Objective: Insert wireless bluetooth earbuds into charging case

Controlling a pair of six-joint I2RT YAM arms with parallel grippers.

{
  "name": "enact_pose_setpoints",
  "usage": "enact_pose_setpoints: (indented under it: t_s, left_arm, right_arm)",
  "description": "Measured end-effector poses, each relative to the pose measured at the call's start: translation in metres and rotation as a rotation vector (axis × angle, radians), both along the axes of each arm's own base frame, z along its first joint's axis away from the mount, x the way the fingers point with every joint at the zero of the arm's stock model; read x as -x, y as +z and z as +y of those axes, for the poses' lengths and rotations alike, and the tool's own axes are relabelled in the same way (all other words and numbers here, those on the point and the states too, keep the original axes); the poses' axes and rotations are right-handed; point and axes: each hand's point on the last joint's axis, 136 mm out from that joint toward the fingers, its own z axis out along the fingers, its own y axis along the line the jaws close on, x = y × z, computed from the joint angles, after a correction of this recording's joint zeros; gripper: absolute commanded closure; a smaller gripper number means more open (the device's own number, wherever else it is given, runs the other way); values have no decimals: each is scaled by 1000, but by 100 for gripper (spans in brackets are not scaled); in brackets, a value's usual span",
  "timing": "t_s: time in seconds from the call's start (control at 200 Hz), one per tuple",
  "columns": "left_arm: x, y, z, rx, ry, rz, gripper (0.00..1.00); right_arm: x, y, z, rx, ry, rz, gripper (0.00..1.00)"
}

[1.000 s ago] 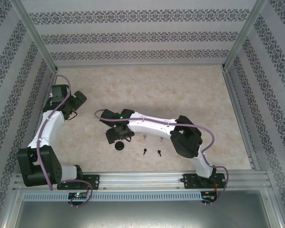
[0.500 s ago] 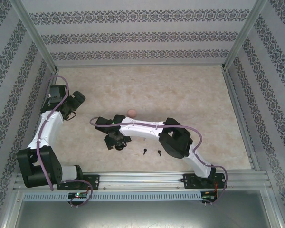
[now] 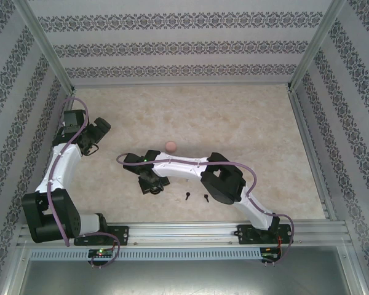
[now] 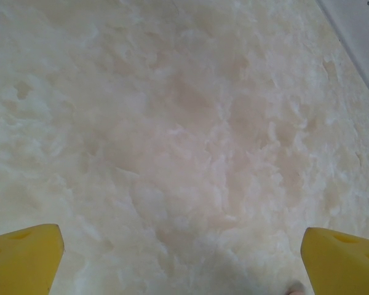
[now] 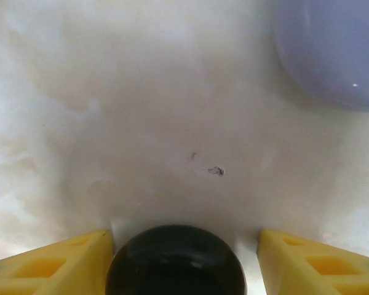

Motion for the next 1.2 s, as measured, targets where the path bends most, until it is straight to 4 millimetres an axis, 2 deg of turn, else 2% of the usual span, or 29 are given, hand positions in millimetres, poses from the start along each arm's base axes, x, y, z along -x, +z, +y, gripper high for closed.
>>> enact_pose_setpoints:
  t_s: [0.395,0.52,0.694,1.069,1.199]
  left_arm:
    - [0,0,-1,7,1,0,1]
    - [0,0,-2,20,6,-1,1]
    - [1,-2,-5,43,9,1,1]
    - [5,-7,-6,65,29,14,1]
    - [7,-4,-6,78,47,10,1]
  right_arm:
    - [0,-1,3,-3,4,-5,39]
    - [1,-1,3,-4,5,-6,34]
    - [2,-1,4,-12,12,-23,34]
    - [3,-1,2,-17,15,-41,41]
    - [3,0,1,-22,13,-46,50]
